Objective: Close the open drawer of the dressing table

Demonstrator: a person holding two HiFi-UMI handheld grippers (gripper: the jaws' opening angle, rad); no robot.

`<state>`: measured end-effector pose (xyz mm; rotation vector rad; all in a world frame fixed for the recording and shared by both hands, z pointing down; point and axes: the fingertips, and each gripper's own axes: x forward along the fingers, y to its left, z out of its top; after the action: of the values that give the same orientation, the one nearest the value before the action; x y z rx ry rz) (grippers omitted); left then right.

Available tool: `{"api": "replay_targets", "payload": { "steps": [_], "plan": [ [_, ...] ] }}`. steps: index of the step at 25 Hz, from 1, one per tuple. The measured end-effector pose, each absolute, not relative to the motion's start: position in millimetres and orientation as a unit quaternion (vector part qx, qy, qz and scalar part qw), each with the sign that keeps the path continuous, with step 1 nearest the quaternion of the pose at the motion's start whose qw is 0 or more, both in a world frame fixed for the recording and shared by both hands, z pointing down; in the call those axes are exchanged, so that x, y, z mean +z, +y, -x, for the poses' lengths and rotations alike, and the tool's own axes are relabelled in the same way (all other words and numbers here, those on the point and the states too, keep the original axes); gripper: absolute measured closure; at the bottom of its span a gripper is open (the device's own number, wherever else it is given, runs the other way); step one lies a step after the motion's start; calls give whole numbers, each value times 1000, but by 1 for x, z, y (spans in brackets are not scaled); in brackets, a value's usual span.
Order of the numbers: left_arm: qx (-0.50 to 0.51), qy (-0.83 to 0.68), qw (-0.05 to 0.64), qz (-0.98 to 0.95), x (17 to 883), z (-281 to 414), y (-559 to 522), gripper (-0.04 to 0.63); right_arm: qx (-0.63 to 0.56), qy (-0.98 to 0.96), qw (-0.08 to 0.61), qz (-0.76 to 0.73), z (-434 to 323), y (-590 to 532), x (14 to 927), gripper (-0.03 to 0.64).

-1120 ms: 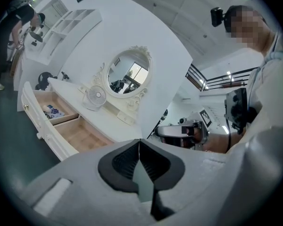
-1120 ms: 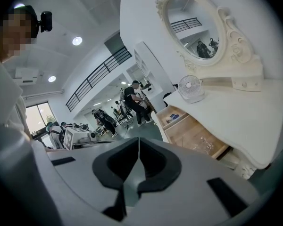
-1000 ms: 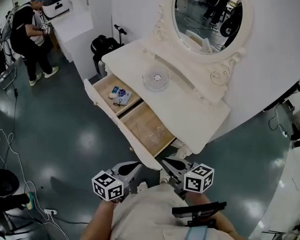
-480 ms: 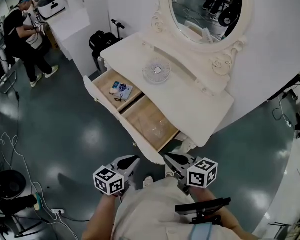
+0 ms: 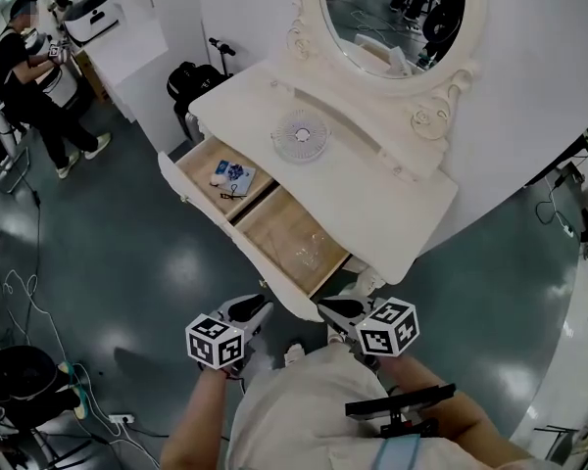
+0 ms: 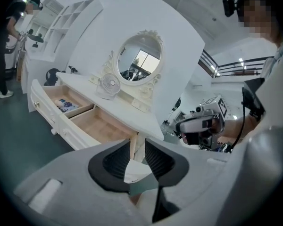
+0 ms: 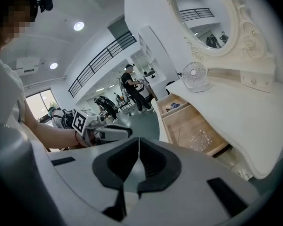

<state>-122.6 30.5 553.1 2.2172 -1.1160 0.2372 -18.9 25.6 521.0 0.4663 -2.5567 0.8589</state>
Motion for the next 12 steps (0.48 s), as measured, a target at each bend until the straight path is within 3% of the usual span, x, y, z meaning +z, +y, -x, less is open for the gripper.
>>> {"api": "replay_targets", "payload": {
  "steps": [12],
  "plan": [
    [165, -434, 336, -820, 607, 137, 10, 483, 321, -914, 210, -133, 24, 25, 542, 598]
  ]
}}
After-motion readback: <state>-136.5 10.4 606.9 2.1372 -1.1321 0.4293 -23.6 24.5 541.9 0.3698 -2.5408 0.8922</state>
